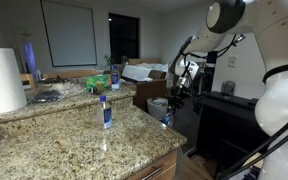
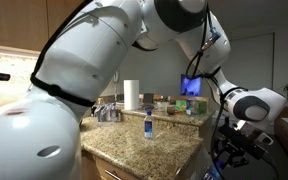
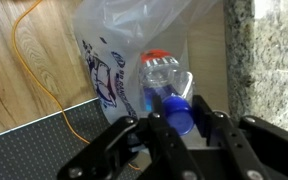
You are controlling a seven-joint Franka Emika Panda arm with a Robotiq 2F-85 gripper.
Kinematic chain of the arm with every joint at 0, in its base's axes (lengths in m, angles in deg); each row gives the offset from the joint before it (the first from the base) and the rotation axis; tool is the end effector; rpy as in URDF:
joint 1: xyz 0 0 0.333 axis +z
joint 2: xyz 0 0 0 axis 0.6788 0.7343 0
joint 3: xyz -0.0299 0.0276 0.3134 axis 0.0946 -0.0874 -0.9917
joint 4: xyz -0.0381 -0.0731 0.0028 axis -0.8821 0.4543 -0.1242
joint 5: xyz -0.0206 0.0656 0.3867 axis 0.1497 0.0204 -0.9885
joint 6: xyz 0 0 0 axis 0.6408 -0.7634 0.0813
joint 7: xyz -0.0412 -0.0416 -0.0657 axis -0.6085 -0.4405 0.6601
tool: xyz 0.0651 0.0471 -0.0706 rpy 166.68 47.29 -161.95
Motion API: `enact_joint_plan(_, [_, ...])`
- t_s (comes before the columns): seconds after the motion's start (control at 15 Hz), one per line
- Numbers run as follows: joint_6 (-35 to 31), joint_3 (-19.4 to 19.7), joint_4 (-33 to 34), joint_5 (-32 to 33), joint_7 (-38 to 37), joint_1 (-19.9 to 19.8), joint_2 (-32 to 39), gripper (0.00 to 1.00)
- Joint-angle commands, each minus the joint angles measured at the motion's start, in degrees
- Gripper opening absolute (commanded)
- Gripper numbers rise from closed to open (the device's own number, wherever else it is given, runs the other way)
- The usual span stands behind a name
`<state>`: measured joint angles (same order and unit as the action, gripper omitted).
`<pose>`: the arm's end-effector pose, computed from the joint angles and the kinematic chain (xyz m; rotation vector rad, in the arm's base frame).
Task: Put the bottles on the counter in the plastic on the side of the counter
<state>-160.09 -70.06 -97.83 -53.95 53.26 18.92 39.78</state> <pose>0.5554 -0.2676 0.2060 -2.6378 0.2928 0.0740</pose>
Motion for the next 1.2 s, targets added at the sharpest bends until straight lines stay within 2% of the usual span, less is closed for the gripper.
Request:
enact_joint_plan(0.0, [1.04, -0.34, 2.95, 0.31, -3.09, -0.79, 3.26, 0.09])
enact_joint_plan(0.33, [-1.47, -1.44, 3.86, 1.98, -3.92, 0.85, 4.84, 0.09])
enact_joint_plan(0.6, [-5.97, -1.78, 3.34, 7.65, -3.86, 4.51, 2.46, 0.09])
enact_joint_plan(0.67, [-7.06, -1.27, 3.43, 10.61, -4.90, 6.06, 1.88, 0.20])
enact_joint_plan(0.73, [-7.59, -1.34, 3.73, 12.62, -5.30, 6.77, 1.44, 0.59])
enact_joint_plan(0.87, [-7.15, -1.40, 4.19, 16.94, -6.83, 8.18, 0.02, 0.66])
enact_joint_plan(1.13, [-6.52, -2.02, 4.02, 20.55, -8.19, 9.57, -2.90, 0.91])
